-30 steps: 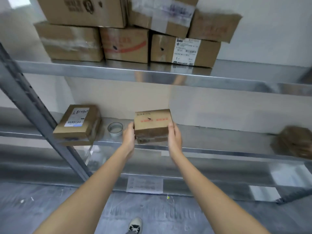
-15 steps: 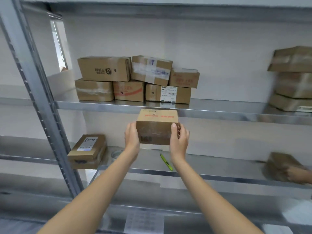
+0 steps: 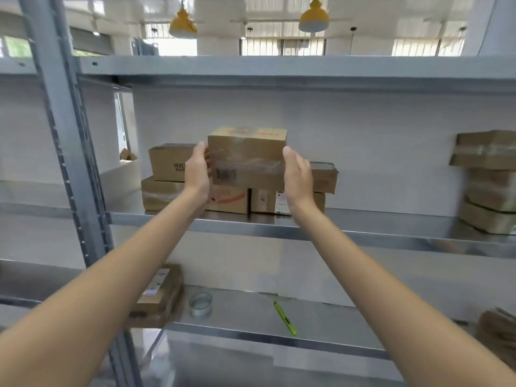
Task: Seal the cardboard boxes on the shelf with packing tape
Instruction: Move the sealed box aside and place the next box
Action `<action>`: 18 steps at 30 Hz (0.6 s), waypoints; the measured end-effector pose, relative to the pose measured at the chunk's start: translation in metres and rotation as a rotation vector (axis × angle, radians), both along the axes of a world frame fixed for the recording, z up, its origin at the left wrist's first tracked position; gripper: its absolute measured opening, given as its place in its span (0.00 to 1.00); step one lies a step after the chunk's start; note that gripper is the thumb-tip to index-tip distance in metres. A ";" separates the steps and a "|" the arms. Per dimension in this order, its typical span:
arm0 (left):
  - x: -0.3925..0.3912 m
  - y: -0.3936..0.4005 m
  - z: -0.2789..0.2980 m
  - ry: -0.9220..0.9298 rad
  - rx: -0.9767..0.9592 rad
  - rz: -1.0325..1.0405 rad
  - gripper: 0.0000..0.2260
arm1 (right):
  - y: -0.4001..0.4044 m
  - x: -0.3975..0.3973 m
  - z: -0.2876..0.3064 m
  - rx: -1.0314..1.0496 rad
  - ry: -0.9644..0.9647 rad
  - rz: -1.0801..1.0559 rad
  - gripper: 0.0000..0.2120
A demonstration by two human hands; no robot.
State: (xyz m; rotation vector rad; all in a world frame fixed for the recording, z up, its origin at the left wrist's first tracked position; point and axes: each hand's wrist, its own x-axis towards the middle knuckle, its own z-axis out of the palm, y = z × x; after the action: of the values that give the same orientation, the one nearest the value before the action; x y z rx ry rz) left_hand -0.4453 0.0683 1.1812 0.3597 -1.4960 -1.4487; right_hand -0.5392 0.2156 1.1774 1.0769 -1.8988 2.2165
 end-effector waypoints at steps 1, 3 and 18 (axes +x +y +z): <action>0.003 -0.012 0.014 -0.002 -0.034 0.001 0.20 | -0.009 0.001 0.011 0.008 0.004 0.039 0.16; 0.008 -0.034 0.037 -0.025 -0.069 0.000 0.22 | -0.033 0.000 0.029 0.045 0.005 0.098 0.16; -0.017 -0.159 0.093 -0.058 -0.146 -0.092 0.16 | -0.160 -0.016 0.105 0.159 -0.037 0.016 0.22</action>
State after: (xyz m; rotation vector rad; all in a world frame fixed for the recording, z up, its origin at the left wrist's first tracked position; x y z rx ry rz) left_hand -0.4622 -0.0910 1.2740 0.2484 -1.6733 -1.4009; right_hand -0.5553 0.0552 1.2824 1.0814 -2.1209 2.1386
